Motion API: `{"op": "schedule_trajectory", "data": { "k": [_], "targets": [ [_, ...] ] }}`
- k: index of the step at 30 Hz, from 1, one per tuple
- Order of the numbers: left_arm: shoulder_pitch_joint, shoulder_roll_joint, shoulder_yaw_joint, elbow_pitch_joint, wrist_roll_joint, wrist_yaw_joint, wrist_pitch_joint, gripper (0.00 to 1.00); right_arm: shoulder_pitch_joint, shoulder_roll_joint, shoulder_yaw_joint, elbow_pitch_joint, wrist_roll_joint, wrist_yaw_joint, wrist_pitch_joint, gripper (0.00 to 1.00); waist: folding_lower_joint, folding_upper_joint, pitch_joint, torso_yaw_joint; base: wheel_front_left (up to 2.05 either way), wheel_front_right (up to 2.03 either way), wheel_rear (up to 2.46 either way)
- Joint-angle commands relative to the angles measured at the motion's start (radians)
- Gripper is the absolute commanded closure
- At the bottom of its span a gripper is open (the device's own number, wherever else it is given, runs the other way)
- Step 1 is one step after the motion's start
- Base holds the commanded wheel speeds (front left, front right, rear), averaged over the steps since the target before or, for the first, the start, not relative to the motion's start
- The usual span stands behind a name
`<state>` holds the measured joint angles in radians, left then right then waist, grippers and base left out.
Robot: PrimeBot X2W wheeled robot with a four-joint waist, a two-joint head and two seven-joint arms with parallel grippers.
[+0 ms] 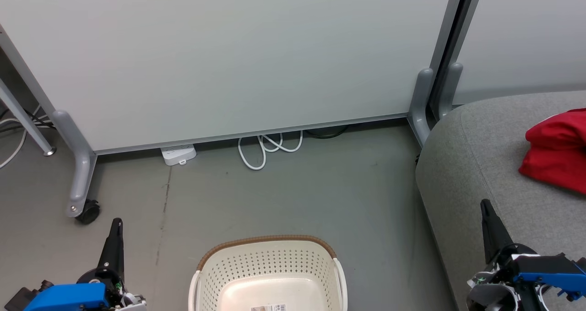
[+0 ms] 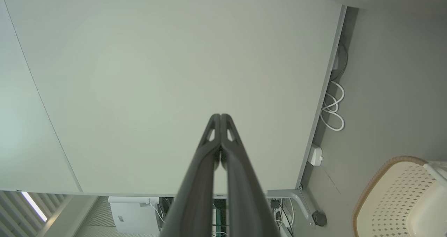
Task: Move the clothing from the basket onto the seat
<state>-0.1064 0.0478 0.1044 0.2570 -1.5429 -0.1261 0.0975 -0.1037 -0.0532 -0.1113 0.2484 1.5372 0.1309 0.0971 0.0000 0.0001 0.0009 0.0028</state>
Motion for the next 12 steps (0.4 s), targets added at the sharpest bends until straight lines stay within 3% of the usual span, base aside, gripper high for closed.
{"op": "schedule_trajectory", "data": {
  "k": [1, 12],
  "targets": [
    [-0.016, 0.004, 0.008, -0.006, -0.017, -0.006, 0.006, 1.0, -0.014, 0.004, -0.003, 0.001, 0.021, 0.0, 0.008, 1.0, 0.0, -0.0001, 0.0, 0.0, 0.0, 0.0, 0.0],
    [-0.015, 0.004, 0.014, -0.007, -0.069, -0.008, 0.021, 1.0, -0.02, 0.005, -0.006, 0.004, 0.077, 0.0, 0.022, 1.0, 0.0, -0.0001, -0.001, -0.003, 0.0, 0.0, 0.0]
  ]
}}
